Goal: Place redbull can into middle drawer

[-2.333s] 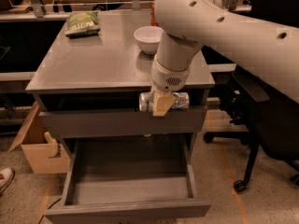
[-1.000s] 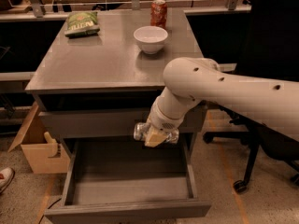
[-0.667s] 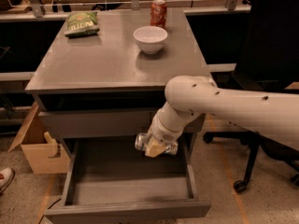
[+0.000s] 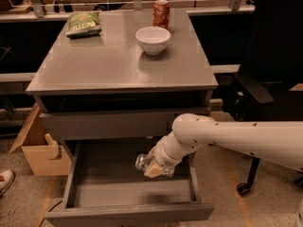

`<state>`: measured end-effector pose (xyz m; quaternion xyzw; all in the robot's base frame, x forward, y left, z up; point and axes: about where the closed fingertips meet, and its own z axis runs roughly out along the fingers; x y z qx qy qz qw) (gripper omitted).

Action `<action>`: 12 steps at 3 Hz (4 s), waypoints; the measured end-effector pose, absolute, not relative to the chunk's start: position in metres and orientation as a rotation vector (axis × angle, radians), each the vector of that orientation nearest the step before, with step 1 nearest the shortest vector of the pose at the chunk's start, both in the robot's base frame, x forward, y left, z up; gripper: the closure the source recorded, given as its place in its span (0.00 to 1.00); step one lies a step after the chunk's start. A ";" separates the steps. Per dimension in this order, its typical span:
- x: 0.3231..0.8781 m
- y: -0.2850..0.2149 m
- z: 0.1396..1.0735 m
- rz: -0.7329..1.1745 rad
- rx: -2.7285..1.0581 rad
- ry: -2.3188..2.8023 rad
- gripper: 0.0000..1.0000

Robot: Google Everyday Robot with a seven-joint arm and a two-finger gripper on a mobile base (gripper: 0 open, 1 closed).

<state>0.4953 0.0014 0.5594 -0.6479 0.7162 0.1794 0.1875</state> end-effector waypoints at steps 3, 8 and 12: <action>0.515 0.026 0.455 0.619 -1.754 1.939 1.00; 0.508 0.047 0.403 0.685 -1.778 1.974 0.36; 0.527 -0.019 0.435 0.550 -1.642 2.021 0.00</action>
Offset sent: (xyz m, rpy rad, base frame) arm 0.0301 0.0257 -0.1162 0.1601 -0.0225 -0.0018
